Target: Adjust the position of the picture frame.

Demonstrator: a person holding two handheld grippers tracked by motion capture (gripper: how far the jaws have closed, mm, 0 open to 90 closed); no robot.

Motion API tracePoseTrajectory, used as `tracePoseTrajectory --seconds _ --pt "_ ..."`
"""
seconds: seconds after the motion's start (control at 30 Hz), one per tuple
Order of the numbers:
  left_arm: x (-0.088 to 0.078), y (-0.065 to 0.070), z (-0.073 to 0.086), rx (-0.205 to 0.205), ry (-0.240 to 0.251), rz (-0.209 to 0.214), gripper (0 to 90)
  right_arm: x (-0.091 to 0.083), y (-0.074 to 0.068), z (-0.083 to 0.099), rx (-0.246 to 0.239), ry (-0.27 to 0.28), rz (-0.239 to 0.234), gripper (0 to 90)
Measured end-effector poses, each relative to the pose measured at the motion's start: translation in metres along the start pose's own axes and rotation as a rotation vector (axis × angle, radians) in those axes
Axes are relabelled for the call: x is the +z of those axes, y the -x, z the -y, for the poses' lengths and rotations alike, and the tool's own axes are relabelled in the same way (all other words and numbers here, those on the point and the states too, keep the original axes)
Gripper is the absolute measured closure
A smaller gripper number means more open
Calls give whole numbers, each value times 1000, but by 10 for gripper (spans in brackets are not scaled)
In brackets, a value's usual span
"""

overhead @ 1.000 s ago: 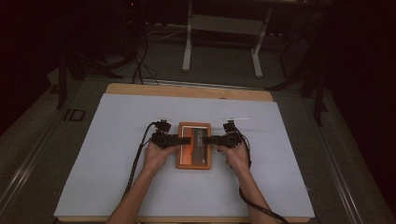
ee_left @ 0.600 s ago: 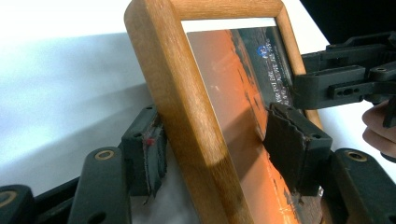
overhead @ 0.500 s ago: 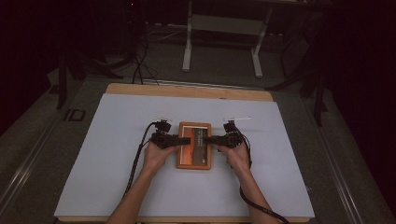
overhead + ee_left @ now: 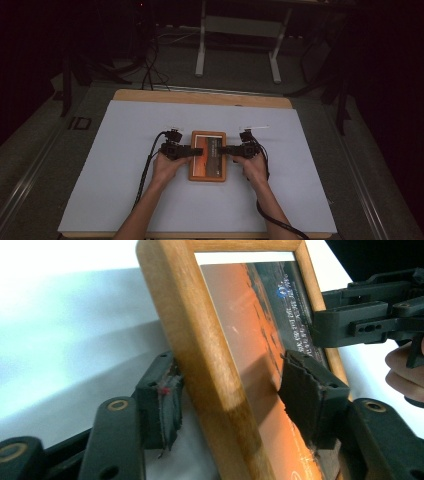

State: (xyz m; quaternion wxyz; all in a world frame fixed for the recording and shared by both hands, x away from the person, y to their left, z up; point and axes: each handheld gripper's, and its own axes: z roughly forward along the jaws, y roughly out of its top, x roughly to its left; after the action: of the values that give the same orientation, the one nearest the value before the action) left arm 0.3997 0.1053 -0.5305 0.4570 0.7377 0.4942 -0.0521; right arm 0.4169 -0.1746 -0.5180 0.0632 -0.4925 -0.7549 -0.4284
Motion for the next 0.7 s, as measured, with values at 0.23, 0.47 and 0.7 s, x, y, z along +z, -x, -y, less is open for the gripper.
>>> tracePoseTrajectory --seconds 0.23,0.47,0.7 --pt "-11 3 1 58 10 -47 457 -15 -3 1 -57 37 62 555" --pt "-22 5 6 74 47 -91 467 -30 -9 0 -141 54 99 575" --pt "-35 11 11 104 87 -107 466 -34 -13 0 -189 57 129 579"
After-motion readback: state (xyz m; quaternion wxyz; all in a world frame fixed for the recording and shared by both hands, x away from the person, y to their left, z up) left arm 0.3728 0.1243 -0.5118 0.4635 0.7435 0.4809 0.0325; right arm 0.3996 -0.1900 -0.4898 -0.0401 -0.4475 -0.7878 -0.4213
